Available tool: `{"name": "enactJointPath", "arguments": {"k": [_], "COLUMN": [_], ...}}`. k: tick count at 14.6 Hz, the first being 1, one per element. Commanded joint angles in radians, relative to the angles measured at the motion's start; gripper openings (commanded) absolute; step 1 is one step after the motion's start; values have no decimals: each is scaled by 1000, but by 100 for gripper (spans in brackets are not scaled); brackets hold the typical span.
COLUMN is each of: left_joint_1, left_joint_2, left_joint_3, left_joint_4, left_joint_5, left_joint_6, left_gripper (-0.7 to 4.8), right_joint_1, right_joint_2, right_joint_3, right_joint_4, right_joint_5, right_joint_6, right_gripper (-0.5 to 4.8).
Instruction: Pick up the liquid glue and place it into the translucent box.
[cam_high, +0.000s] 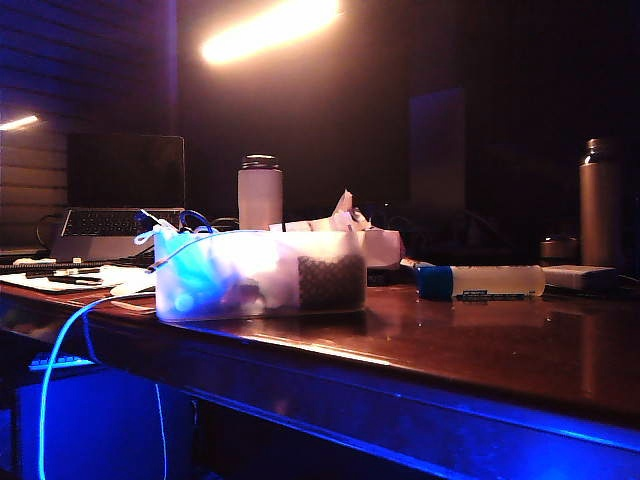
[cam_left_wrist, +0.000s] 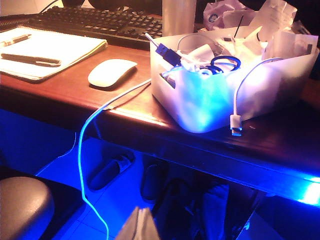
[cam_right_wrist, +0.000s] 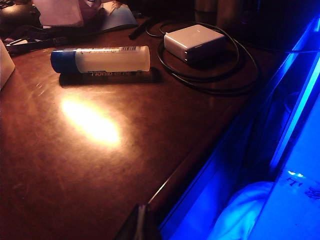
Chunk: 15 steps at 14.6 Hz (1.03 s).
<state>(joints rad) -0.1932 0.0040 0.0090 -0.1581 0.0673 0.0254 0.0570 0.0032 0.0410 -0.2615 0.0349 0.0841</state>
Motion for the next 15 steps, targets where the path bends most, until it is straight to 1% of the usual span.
{"name": "enactJointPath", "arguments": {"k": [1,3,4,5,7,8,9,10,11,12,13,14,15], "left_joint_1": [-1,-1,-1,-1,-1,-1,-1,-1,-1,-1,-1,-1,-1], "left_joint_2": [-3,-3,-3,-3,-3,-3,11,46,131,243,381,546,694], "left_joint_3": [-3,-3,-3,-3,29,79,149,211,303,397,509,652,802], "left_joint_4": [-18,-18,-15,-2,92,105,103,103,103,103,100,75,-3], "left_joint_5": [-3,-1,-1,-16,-61,-76,-107,-138,-170,-172,-136,-45,34], "left_joint_6": [0,0,-21,-67,-251,-312,-326,-320,-294,-250,-199,-119,-51], "left_gripper": [-6,-6,-6,-6,-6,-6,-6,-6,-6,-6,-6,-6,-6], "right_joint_1": [1,0,0,0,0,0,0,-1,-1,-1,-2,-3,-3], "right_joint_2": [-1,-1,-1,-1,-1,-1,-1,0,16,49,125,220,332], "right_joint_3": [-2,-2,-1,2,11,34,68,114,178,238,322,407,499], "right_joint_4": [0,0,5,27,95,106,106,106,106,106,109,111,110], "right_joint_5": [8,9,12,12,18,19,19,25,75,113,146,147,148], "right_joint_6": [86,88,89,89,161,216,242,241,239,220,163,89,16], "right_gripper": [-1,-1,-1,-1,-1,-1,-1,-1,-1,-1,-1,-1,-1]}}
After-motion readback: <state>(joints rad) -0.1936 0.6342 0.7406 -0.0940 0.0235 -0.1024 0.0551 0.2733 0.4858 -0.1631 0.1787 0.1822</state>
